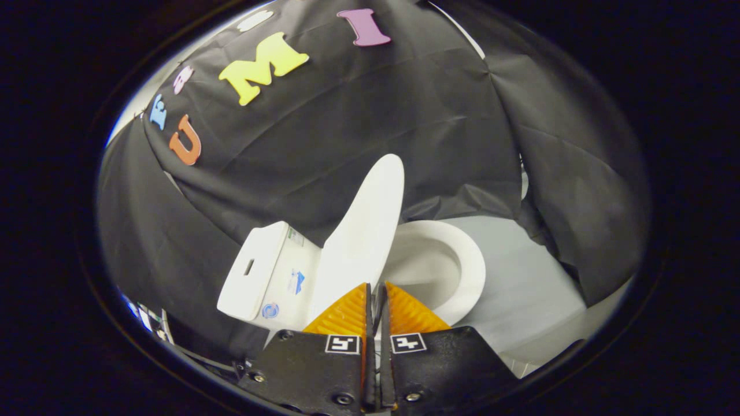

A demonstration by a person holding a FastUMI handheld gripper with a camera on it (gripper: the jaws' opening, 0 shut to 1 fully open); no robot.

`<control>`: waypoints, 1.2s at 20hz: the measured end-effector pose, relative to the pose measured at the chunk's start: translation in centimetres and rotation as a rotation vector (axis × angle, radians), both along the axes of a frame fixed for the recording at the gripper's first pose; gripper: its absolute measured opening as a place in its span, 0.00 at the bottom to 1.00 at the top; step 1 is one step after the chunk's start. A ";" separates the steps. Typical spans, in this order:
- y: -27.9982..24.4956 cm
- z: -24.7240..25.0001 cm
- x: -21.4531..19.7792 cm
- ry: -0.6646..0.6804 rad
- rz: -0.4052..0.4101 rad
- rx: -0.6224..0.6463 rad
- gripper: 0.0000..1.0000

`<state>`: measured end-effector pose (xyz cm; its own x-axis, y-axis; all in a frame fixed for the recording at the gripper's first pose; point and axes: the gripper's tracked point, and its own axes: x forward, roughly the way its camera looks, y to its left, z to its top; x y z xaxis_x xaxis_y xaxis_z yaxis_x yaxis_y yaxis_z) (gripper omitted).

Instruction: Open the toilet lid.

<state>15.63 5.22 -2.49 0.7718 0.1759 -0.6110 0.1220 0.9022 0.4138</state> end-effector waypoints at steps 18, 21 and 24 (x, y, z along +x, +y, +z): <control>5.7 4.6 1.0 -0.027 0.023 -0.163 0.08; 6.5 5.2 1.1 -0.030 0.024 -0.182 0.08; 7.7 5.8 1.3 -0.035 0.028 -0.197 0.08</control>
